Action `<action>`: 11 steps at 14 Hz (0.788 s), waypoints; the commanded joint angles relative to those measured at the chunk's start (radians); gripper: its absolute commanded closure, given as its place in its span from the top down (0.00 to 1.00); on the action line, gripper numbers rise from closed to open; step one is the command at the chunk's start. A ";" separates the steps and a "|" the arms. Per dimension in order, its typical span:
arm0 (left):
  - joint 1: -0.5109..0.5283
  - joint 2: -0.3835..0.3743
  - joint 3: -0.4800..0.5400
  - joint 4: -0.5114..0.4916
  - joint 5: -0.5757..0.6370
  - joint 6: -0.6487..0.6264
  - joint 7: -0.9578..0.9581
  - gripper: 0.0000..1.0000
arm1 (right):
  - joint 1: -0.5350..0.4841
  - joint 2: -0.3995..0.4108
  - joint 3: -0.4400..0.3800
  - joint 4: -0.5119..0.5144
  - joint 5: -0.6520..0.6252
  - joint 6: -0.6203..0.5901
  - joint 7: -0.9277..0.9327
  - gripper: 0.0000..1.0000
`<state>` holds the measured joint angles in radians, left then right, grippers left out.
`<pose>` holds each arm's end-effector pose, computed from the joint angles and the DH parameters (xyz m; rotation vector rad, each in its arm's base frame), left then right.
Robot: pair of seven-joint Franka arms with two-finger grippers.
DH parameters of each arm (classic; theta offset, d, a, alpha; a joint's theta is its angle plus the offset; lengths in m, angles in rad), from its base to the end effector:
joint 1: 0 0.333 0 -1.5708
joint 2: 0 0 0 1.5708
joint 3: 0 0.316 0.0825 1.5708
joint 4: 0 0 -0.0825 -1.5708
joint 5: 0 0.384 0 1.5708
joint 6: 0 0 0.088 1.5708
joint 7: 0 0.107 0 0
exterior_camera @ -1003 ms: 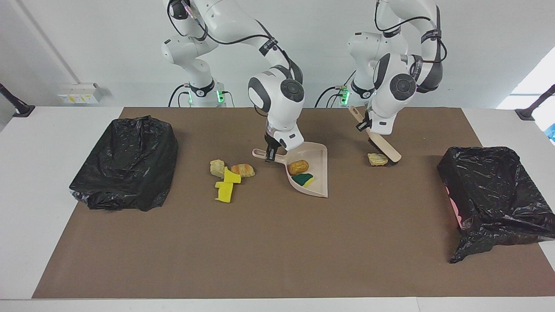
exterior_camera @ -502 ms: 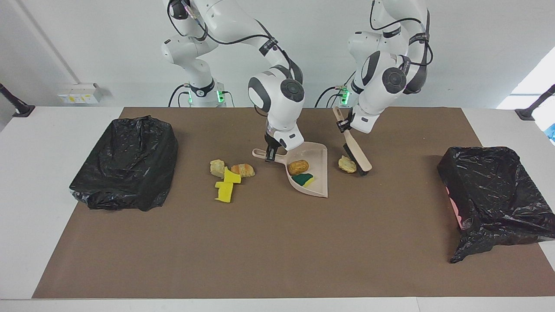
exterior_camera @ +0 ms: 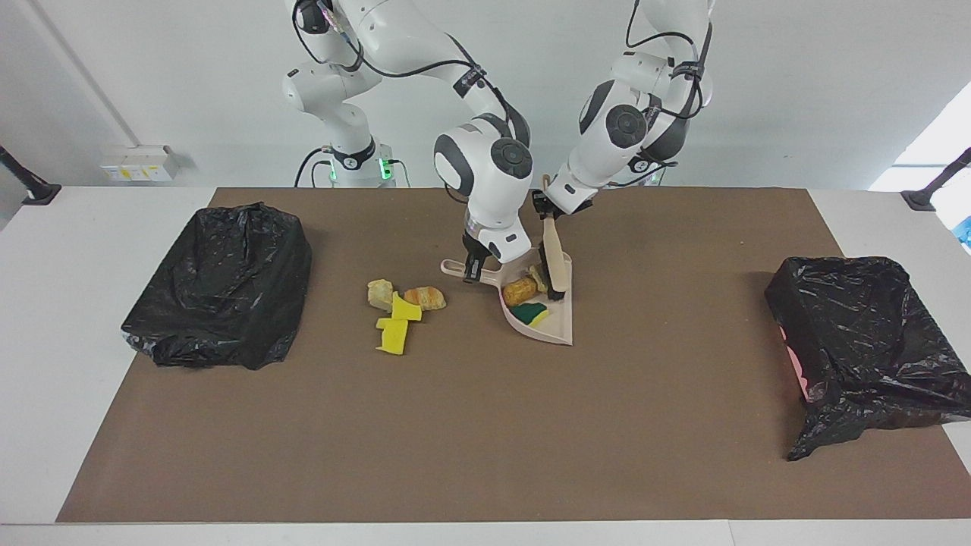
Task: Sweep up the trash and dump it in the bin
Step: 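Sweep the remaining bread piece into the dustpan with the brush, then carry the dustpan to the bag while the left gripper lowers the brush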
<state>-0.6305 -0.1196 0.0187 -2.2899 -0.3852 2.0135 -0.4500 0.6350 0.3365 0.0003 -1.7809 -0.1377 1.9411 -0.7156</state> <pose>0.3806 -0.2940 0.3922 2.8966 0.0465 -0.4450 0.5057 0.3612 0.3547 2.2927 1.9550 -0.2734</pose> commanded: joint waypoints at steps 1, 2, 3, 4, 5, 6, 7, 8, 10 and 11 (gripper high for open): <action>0.081 0.008 0.027 0.090 -0.014 -0.071 0.024 0.00 | 0.000 -0.022 0.003 -0.017 -0.016 -0.027 0.019 0.00; 0.113 0.006 0.029 0.122 -0.008 -0.105 0.022 0.00 | 0.000 -0.022 0.003 -0.017 -0.016 -0.027 0.019 0.00; 0.138 0.005 0.029 0.141 0.003 -0.128 0.021 0.00 | 0.000 -0.022 0.003 -0.017 -0.016 -0.027 0.019 0.00; 0.168 0.006 0.029 0.147 0.020 -0.131 0.021 0.00 | 0.000 -0.024 0.003 -0.015 -0.016 -0.031 0.025 0.00; 0.188 0.009 0.029 0.151 0.052 -0.127 0.021 0.00 | 0.000 -0.039 0.003 -0.015 -0.016 -0.043 0.043 0.00; 0.193 0.011 0.030 0.155 0.083 -0.124 0.019 0.00 | -0.009 -0.060 0.004 -0.017 -0.014 -0.054 0.048 0.00; 0.219 0.014 0.030 0.156 0.121 -0.122 0.007 0.00 | -0.023 -0.091 0.003 -0.017 -0.007 -0.065 0.047 0.00; 0.245 0.020 0.029 0.165 0.175 -0.124 -0.004 0.00 | -0.056 -0.125 0.003 -0.017 0.006 -0.076 0.047 0.00; 0.270 0.023 0.029 0.164 0.229 -0.119 0.005 0.00 | -0.109 -0.181 0.004 -0.017 0.009 -0.096 0.036 0.00; 0.284 0.023 0.029 0.162 0.235 -0.119 0.008 0.00 | -0.136 -0.203 0.004 -0.015 0.010 -0.105 0.033 0.00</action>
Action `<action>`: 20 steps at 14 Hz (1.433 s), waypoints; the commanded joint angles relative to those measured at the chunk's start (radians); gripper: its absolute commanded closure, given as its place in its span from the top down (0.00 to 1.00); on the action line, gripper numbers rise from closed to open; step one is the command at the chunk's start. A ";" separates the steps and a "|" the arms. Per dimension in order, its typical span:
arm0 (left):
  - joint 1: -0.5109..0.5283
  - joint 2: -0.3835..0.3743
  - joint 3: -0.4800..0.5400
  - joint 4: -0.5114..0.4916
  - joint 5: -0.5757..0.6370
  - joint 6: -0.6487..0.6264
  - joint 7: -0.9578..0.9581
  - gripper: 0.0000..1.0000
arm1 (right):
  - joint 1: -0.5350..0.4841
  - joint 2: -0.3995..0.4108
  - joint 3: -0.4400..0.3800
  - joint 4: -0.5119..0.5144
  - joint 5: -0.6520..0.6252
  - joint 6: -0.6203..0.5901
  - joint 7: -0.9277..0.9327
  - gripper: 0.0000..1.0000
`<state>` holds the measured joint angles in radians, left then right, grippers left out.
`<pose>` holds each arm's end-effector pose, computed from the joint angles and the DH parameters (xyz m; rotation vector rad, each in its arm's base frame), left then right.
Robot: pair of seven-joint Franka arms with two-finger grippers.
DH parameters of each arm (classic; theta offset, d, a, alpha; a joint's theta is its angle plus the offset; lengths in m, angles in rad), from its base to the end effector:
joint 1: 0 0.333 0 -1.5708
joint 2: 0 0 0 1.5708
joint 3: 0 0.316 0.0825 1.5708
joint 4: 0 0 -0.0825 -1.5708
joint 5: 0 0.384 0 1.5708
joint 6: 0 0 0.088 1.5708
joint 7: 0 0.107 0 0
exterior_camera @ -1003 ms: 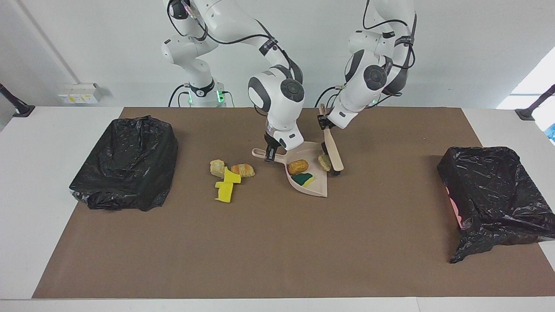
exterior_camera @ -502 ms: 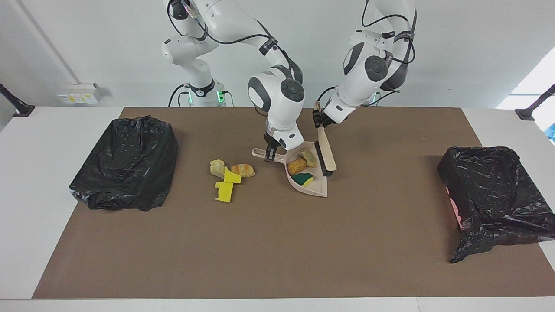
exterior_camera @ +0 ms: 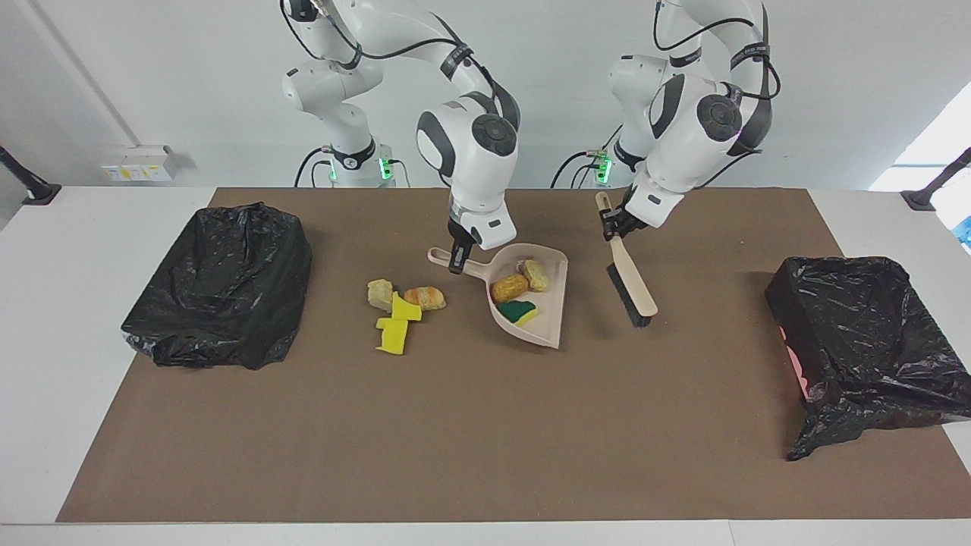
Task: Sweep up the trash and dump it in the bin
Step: 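Carry the dustpan to the bag while the left gripper lowers the brush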
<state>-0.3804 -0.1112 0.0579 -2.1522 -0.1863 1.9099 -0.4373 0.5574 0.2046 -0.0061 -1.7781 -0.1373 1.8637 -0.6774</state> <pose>0.4706 -0.1707 0.4393 2.9988 0.2823 -0.2838 0.5207 0.3080 0.4315 2.4202 1.7950 -0.1915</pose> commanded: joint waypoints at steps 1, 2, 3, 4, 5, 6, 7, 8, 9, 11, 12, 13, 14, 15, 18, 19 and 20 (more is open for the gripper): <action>0.034 0.013 -0.010 0.023 0.036 -0.014 -0.001 0.00 | -0.083 -0.095 0.011 -0.017 0.008 -0.035 -0.007 0.00; 0.032 0.012 -0.010 0.018 0.037 -0.014 -0.001 0.00 | -0.114 -0.125 0.008 -0.017 0.010 -0.053 -0.008 0.00; 0.023 0.010 -0.012 0.012 0.036 -0.014 -0.001 0.00 | -0.151 -0.155 0.006 -0.012 0.010 -0.072 -0.022 0.00; 0.018 0.007 -0.013 0.009 0.036 -0.011 -0.001 0.00 | -0.196 -0.181 0.003 -0.006 0.010 -0.095 -0.057 0.00; 0.006 0.005 -0.015 0.008 0.036 -0.008 -0.003 0.00 | -0.249 -0.200 0.001 0.012 0.012 -0.128 -0.107 0.00; -0.009 0.004 -0.015 0.008 0.036 -0.009 -0.006 0.00 | -0.305 -0.214 0.000 0.028 0.010 -0.176 -0.163 0.00; -0.023 0.005 -0.016 0.008 0.036 -0.008 -0.011 0.00 | -0.361 -0.226 -0.002 0.046 0.010 -0.216 -0.232 0.00; -0.040 0.007 -0.017 0.003 0.036 -0.008 -0.014 0.00 | -0.417 -0.240 -0.003 0.052 0.010 -0.242 -0.302 0.00; -0.051 0.005 -0.017 -0.002 0.036 -0.005 -0.015 0.00 | -0.482 -0.254 -0.005 0.052 0.010 -0.254 -0.386 0.00; -0.077 -0.001 -0.018 -0.011 0.036 -0.006 -0.026 0.00 | -0.623 -0.255 -0.006 0.051 0.010 -0.256 -0.596 0.00; -0.092 -0.008 -0.018 -0.023 0.036 -0.006 -0.040 0.00 | -0.686 -0.255 -0.006 0.052 0.005 -0.245 -0.675 0.00; -0.115 -0.010 -0.021 -0.035 0.036 0.000 -0.049 0.00 | -0.742 -0.255 -0.008 0.052 -0.008 -0.242 -0.741 0.00; -0.147 -0.011 -0.023 -0.057 0.036 0.021 -0.058 0.00 | -0.789 -0.255 -0.011 0.052 -0.014 -0.229 -0.805 0.00; -0.172 -0.024 -0.023 -0.078 0.036 0.043 -0.073 0.00 | -0.836 -0.257 -0.011 0.049 -0.025 -0.203 -0.882 0.00; -0.296 -0.042 -0.027 -0.126 0.037 0.054 -0.161 0.00 | -0.936 -0.274 -0.011 0.026 -0.126 -0.117 -1.104 0.00; -0.333 -0.044 -0.027 -0.141 0.037 0.063 -0.188 0.00 | -0.955 -0.286 -0.011 0.005 -0.140 -0.080 -1.184 0.00; -0.365 -0.045 -0.027 -0.159 0.037 0.083 -0.213 0.00 | -0.965 -0.306 -0.012 -0.032 -0.166 -0.040 -1.229 0.00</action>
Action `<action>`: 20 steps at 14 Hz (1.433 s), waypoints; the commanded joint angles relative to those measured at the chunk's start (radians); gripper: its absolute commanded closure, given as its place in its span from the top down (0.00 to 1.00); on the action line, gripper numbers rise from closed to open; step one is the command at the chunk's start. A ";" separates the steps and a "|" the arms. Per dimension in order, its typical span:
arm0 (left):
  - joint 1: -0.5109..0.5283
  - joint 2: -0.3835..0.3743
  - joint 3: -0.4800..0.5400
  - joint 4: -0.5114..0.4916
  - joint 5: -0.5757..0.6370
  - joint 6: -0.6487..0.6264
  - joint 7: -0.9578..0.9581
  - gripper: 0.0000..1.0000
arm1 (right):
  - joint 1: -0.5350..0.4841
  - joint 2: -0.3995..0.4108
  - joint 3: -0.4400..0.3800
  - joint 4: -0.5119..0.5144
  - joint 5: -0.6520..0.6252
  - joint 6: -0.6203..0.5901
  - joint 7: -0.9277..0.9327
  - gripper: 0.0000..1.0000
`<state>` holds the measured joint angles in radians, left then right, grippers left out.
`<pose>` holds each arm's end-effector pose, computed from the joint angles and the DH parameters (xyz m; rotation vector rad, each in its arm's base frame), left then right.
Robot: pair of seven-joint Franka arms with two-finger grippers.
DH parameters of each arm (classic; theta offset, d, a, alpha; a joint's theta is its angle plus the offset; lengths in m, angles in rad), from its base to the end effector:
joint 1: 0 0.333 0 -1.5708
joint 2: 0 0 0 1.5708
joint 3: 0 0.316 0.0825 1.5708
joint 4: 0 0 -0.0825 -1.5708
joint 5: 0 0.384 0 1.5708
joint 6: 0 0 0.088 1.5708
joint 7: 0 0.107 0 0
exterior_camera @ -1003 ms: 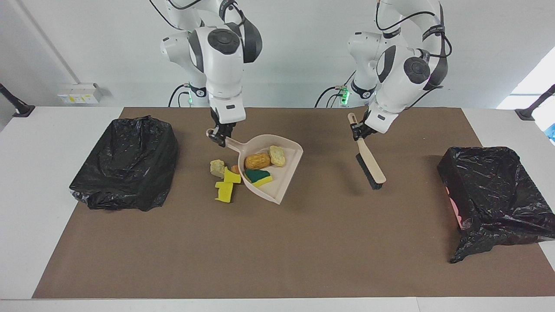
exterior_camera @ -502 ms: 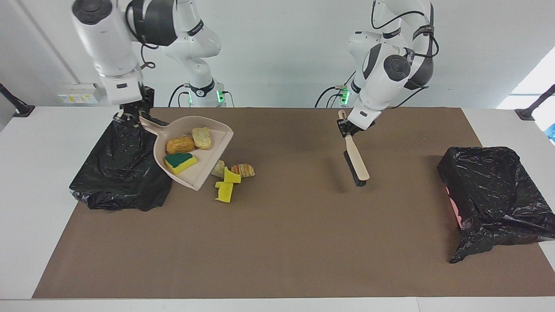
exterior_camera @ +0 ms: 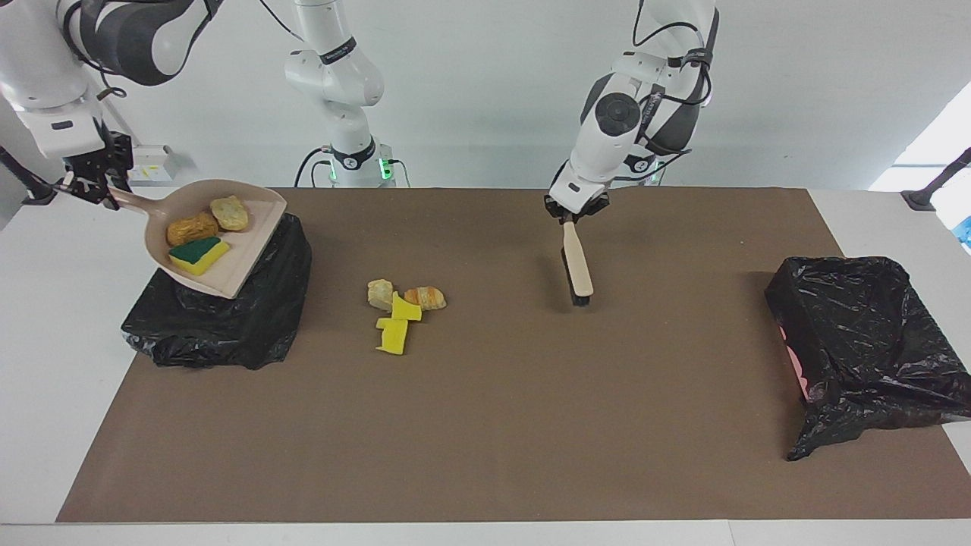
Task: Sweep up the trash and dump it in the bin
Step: 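Carry the dustpan to the bag while the left gripper lowers the brush, then tip the dustpan over the bag while the left gripper releases the brush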
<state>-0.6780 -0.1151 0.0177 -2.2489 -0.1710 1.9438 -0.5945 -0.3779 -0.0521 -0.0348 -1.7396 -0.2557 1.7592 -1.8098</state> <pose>0.3730 -0.3041 0.4004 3.1042 0.0179 -0.3812 0.4971 -0.2426 0.5925 2.2236 1.9427 -0.2870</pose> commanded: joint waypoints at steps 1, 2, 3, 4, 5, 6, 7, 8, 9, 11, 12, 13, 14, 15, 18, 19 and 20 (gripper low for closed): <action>-0.096 -0.043 0.013 -0.086 0.022 0.073 -0.068 0.00 | -0.035 -0.063 0.016 -0.113 -0.098 0.098 -0.108 0.00; -0.129 -0.041 0.011 -0.115 0.022 0.111 -0.080 0.00 | -0.044 -0.067 0.016 -0.150 -0.141 0.132 -0.109 0.00; -0.168 -0.043 0.010 -0.157 0.022 0.169 -0.111 0.00 | -0.055 -0.072 0.016 -0.185 -0.172 0.187 -0.111 0.00; -0.188 -0.041 0.008 -0.194 0.022 0.231 -0.140 0.00 | -0.058 -0.072 0.016 -0.213 -0.200 0.239 -0.112 0.00; -0.196 -0.041 0.008 -0.225 0.022 0.289 -0.155 0.00 | -0.050 -0.075 0.018 -0.228 -0.244 0.261 -0.112 0.00; -0.195 -0.041 0.008 -0.235 0.022 0.297 -0.150 0.10 | -0.039 -0.078 0.021 -0.233 -0.305 0.266 -0.112 0.00; -0.184 -0.035 0.010 -0.227 0.022 0.296 -0.142 0.60 | -0.015 -0.080 0.023 -0.241 -0.371 0.278 -0.112 0.00; -0.178 -0.028 0.011 -0.216 0.022 0.291 -0.142 1.00 | 0.008 -0.089 0.021 -0.259 -0.425 0.295 -0.102 0.00; -0.161 -0.028 0.021 -0.198 0.022 0.276 -0.136 1.00 | 0.013 -0.098 0.021 -0.277 -0.469 0.324 -0.100 0.00; -0.074 -0.023 0.021 -0.125 0.022 0.204 -0.075 1.00 | 0.043 -0.115 0.023 -0.313 -0.552 0.370 -0.094 0.00; -0.037 -0.025 0.021 -0.088 0.021 0.166 -0.036 1.00 | 0.047 -0.115 0.024 -0.327 -0.586 0.376 -0.064 0.00; 0.009 -0.025 0.021 -0.051 0.022 0.137 -0.006 1.00 | 0.048 -0.114 0.024 -0.342 -0.620 0.388 -0.034 0.00; 0.061 -0.025 0.021 -0.023 0.022 0.110 0.031 1.00 | 0.050 -0.117 0.024 -0.351 -0.651 0.398 -0.016 0.00; 0.116 -0.025 0.022 0.015 0.022 0.068 0.079 1.00 | 0.068 -0.117 0.029 -0.351 -0.678 0.392 0.001 0.00; 0.279 -0.014 0.022 0.135 0.021 -0.079 0.278 1.00 | 0.089 -0.118 0.029 -0.350 -0.720 0.375 0.032 0.00; 0.326 -0.009 0.022 0.176 0.021 -0.127 0.348 1.00 | 0.090 -0.121 0.030 -0.345 -0.738 0.358 0.033 0.00; 0.371 -0.008 0.022 0.210 0.021 -0.167 0.419 1.00 | 0.088 -0.123 0.029 -0.341 -0.740 0.356 0.033 0.00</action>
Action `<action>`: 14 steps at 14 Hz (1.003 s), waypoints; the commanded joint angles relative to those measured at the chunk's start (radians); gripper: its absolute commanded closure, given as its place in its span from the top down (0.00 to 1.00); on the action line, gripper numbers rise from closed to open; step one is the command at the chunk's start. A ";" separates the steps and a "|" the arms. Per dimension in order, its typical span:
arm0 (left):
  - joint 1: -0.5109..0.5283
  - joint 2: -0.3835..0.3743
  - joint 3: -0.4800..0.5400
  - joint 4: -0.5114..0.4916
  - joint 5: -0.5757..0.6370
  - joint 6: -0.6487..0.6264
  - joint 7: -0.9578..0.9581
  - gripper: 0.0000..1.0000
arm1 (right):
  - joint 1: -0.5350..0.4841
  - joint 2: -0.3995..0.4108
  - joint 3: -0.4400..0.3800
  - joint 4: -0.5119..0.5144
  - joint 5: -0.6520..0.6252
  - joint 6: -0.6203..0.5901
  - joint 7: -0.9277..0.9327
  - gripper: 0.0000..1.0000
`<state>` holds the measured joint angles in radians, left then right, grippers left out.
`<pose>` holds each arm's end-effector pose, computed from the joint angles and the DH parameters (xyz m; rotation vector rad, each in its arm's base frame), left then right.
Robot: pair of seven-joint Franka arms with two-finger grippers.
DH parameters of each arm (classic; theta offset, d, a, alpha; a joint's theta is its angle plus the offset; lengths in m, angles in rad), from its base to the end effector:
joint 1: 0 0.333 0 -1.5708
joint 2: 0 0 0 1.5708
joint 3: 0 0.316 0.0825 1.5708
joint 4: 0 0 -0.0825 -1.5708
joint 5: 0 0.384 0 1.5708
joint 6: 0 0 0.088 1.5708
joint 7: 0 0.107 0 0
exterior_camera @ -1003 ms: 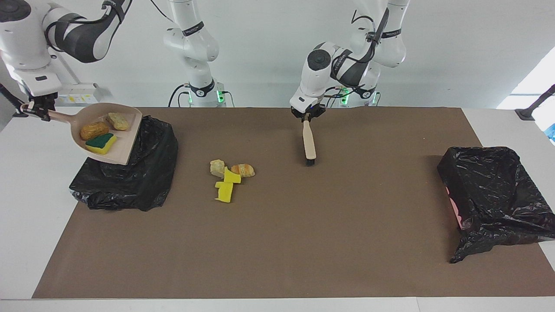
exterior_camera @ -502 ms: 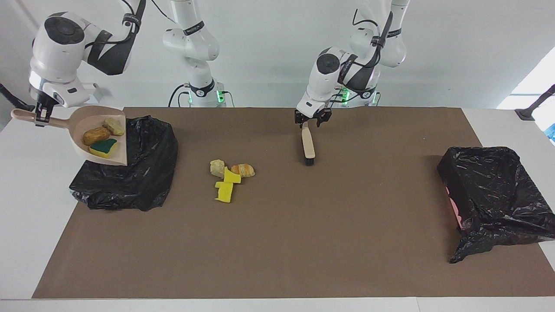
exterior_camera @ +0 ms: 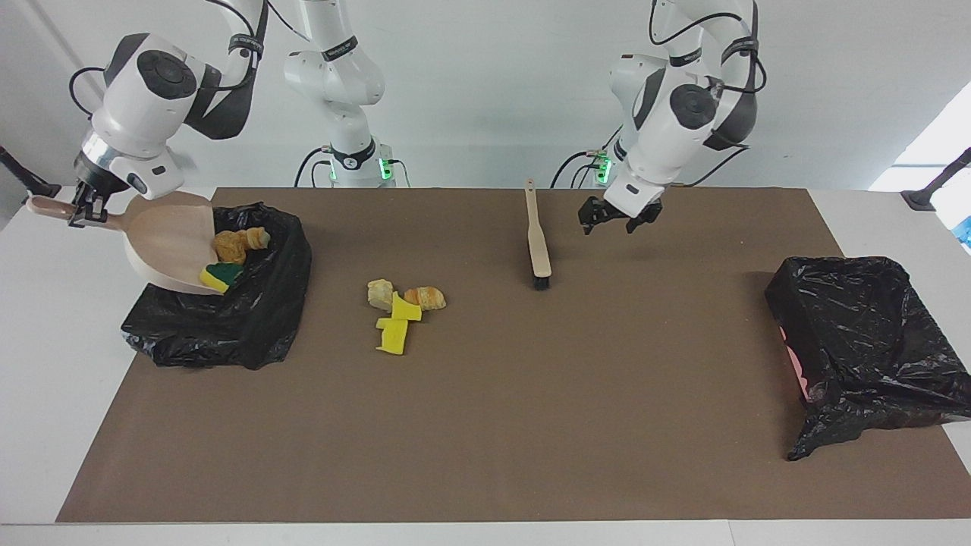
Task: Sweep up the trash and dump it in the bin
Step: 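Tip the dustpan over the bag while the left gripper releases the brush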
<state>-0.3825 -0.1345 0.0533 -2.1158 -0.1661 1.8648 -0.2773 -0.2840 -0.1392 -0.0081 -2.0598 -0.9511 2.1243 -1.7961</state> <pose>0.4691 -0.1730 0.4641 3.0112 0.0072 -0.2418 0.5077 -0.1909 0.5339 1.3629 2.0064 -0.8295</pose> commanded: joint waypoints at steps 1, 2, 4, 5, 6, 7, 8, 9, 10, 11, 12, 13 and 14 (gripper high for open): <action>0.120 0.010 -0.013 0.101 0.017 -0.114 0.171 1.00 | -0.010 -0.043 0.000 -0.008 -0.046 -0.009 0.018 0.00; 0.163 0.009 -0.013 0.126 0.017 -0.143 0.226 1.00 | -0.012 -0.057 -0.001 0.006 -0.045 -0.020 0.009 0.00; 0.246 0.018 -0.013 0.181 0.020 -0.179 0.335 1.00 | -0.012 -0.088 0.004 0.041 -0.045 -0.099 -0.008 0.00; 0.290 0.045 -0.013 0.215 0.036 -0.183 0.384 1.00 | -0.007 -0.094 0.004 0.064 -0.034 -0.156 -0.023 0.00; 0.310 0.065 -0.013 0.256 0.045 -0.200 0.404 1.00 | -0.007 -0.102 0.004 0.072 -0.025 -0.220 -0.035 0.00; 0.324 0.087 -0.013 0.296 0.045 -0.210 0.402 1.00 | -0.009 -0.114 0.002 0.070 -0.006 -0.259 -0.037 0.00; 0.341 0.099 -0.013 0.344 0.045 -0.226 0.397 1.00 | -0.009 -0.128 -0.001 0.069 0.032 -0.282 -0.040 0.00; 0.353 0.121 -0.012 0.399 0.052 -0.236 0.391 1.00 | -0.009 -0.147 -0.004 0.075 0.070 -0.317 -0.037 0.00; 0.358 0.140 -0.012 0.454 0.059 -0.249 0.379 1.00 | -0.009 -0.175 -0.004 0.078 0.116 -0.364 -0.026 0.00; 0.358 0.160 -0.012 0.505 0.066 -0.281 0.371 1.00 | -0.006 -0.196 0.000 0.082 0.177 -0.419 -0.017 0.00; 0.358 0.177 -0.013 0.549 0.100 -0.323 0.372 1.00 | -0.004 -0.207 0.010 0.089 0.233 -0.463 0.030 0.00; 0.356 0.184 -0.013 0.580 0.134 -0.346 0.372 1.00 | -0.001 -0.210 0.020 0.095 0.259 -0.501 0.088 0.00; 0.352 0.179 -0.013 0.586 0.155 -0.339 0.369 1.00 | -0.001 -0.211 0.045 0.099 0.293 -0.544 0.151 0.00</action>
<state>-0.0351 0.0086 0.0507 -1.6099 -0.0617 1.5721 0.1085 -0.2870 -0.3383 0.0041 -1.9693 -0.7176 1.6453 -1.7371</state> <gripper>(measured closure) 0.000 0.678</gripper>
